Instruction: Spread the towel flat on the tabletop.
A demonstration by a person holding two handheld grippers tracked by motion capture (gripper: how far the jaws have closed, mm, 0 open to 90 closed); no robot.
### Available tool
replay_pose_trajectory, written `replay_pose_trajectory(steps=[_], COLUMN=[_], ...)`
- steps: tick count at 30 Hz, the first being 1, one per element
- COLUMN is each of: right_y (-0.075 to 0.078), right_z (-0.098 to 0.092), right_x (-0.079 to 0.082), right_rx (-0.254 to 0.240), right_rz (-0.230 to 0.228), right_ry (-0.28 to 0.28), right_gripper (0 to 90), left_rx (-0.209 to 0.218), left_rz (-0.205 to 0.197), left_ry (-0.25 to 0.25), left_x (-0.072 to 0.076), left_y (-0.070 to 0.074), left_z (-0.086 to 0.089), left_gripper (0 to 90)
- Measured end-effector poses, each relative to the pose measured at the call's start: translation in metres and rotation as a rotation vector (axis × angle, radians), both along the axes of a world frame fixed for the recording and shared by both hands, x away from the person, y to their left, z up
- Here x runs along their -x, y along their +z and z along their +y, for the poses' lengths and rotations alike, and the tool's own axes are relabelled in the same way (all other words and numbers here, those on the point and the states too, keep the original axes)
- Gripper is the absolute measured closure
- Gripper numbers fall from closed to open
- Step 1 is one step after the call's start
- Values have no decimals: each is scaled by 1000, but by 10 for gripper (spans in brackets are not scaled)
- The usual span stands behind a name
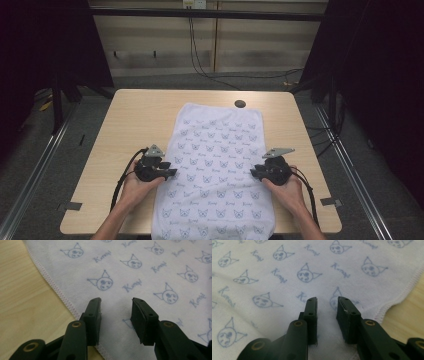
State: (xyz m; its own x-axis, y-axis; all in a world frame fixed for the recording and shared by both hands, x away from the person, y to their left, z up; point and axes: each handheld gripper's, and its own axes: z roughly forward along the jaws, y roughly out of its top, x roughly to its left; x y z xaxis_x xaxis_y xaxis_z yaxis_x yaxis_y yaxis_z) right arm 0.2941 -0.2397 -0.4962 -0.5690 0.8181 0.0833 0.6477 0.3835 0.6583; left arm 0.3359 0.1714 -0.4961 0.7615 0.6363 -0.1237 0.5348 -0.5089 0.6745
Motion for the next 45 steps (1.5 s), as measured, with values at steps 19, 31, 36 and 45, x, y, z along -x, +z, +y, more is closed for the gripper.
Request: replay_pose_trajectory(steps=[19,31,36,45], right_y=[2,6,11,19], right_z=[4,1,-3,-1], right_x=[39,59,57,32], right_rx=[11,-58,-107,-105], right_rz=[13,112,70,8], right_ry=[59,71,56,23], right_gripper=[584,594,569,541], left_rx=[21,36,39,59], left_rz=[19,106,97,50], left_ry=[-62,-127,-101,-47], left_x=[54,78,74,34], left_y=[1,6,10,18], left_z=[23,30,29,21], left_gripper=[589,584,487,458])
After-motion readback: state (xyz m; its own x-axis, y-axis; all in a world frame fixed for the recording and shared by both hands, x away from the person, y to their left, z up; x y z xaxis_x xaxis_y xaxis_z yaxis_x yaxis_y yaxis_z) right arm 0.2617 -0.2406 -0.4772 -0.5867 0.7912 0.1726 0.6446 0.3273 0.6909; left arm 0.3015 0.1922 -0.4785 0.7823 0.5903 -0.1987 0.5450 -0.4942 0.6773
